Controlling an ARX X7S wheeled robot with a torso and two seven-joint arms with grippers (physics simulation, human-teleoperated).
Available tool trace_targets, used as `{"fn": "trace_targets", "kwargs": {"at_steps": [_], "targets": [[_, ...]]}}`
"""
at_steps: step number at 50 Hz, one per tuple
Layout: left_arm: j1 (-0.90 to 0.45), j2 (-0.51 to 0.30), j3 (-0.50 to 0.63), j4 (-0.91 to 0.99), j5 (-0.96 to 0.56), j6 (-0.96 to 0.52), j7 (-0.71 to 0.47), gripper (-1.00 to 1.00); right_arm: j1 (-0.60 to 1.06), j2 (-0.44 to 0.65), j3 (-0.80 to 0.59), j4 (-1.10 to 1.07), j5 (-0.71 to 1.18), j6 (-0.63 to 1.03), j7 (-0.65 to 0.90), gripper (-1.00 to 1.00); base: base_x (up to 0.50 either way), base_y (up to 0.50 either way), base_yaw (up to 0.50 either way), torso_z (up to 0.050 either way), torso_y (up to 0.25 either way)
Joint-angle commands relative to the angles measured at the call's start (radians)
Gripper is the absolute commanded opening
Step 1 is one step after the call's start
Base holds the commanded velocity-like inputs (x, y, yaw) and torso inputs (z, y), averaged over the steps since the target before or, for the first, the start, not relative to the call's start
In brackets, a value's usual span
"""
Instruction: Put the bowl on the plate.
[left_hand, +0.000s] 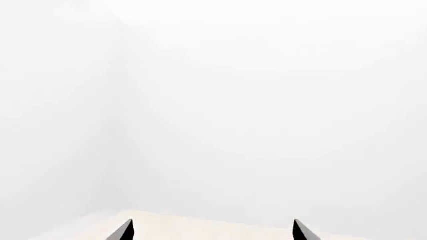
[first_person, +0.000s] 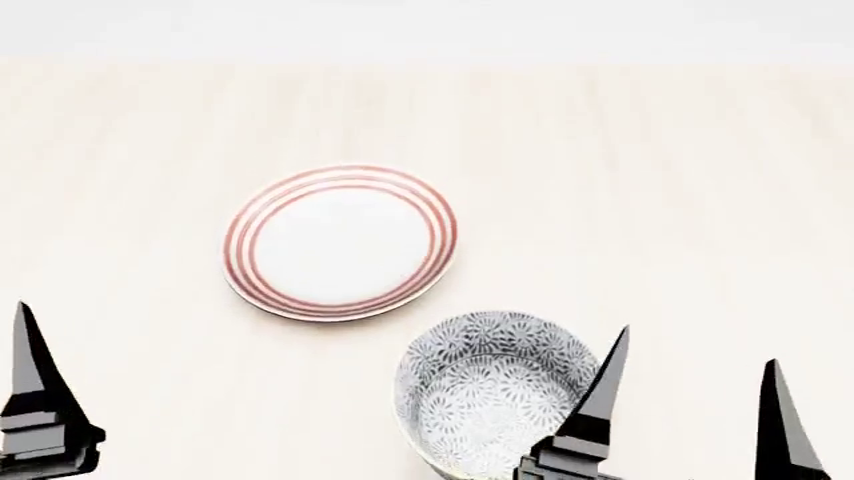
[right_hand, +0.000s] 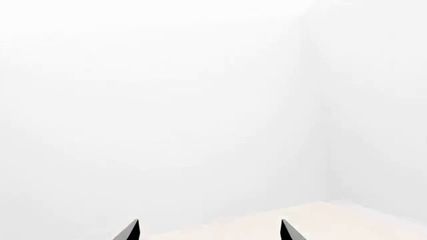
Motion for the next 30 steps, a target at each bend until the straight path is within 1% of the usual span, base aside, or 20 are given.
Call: {"fn": "trace_targets", "kwargs": {"at_steps": [1, 19, 21, 30], "targets": [[-0.009, 0.01, -0.069, 0.067, 0.001, 0.032, -0.042, 1.0, 0.0, -0.006, 0.035, -0.068, 0.02, -0.06, 0.016, 1.0, 0.5, 0.0, 0.0, 0.0, 0.0], [0.0, -0.013, -0.029, 0.048, -0.002, 0.031, -0.058, 1.0, -0.002, 0.018, 0.006, -0.057, 0.008, -0.063, 0.048, 1.0, 0.49, 0.0, 0.0, 0.0, 0.0], [0.003, -0.015, -0.022, 0.042, -0.006, 0.033, -0.057, 1.0, -0.002, 0.02, 0.005, -0.055, 0.006, -0.065, 0.052, 1.0, 0.19, 0.0, 0.0, 0.0, 0.0], [0.004, -0.024, -0.005, 0.023, -0.008, 0.031, -0.064, 1.0, -0.006, 0.031, -0.009, -0.05, 0.01, -0.076, 0.062, 1.0, 0.0, 0.0, 0.0, 0.0, 0.0]]}}
